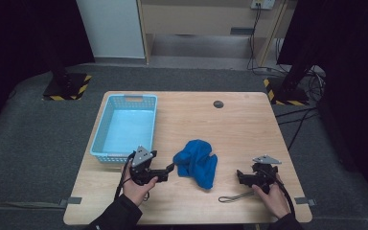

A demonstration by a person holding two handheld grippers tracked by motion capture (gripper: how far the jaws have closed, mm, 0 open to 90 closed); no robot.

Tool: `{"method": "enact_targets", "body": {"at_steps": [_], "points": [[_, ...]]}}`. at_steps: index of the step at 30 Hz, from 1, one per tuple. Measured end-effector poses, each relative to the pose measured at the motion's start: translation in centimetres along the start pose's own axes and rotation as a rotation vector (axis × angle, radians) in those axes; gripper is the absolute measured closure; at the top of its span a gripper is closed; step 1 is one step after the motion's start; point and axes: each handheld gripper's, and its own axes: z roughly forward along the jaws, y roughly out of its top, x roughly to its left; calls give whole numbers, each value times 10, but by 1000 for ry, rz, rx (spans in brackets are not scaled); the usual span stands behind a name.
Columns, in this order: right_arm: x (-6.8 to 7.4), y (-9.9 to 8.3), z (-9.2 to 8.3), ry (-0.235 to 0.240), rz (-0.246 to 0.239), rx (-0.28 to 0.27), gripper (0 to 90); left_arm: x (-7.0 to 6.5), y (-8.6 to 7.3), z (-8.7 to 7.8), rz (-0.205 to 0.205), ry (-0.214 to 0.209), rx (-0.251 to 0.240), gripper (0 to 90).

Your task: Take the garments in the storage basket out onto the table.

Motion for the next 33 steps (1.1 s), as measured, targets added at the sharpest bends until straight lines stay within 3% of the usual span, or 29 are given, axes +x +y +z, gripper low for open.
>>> {"method": "enact_targets", "body": {"at_steps": [13,33], "points": [[0,0,0,0,0,0,4,2,-8,-8,13,14,11,134],[0,0,0,0,0,0,4,12,-23,-20,14,55,87,131]]}}
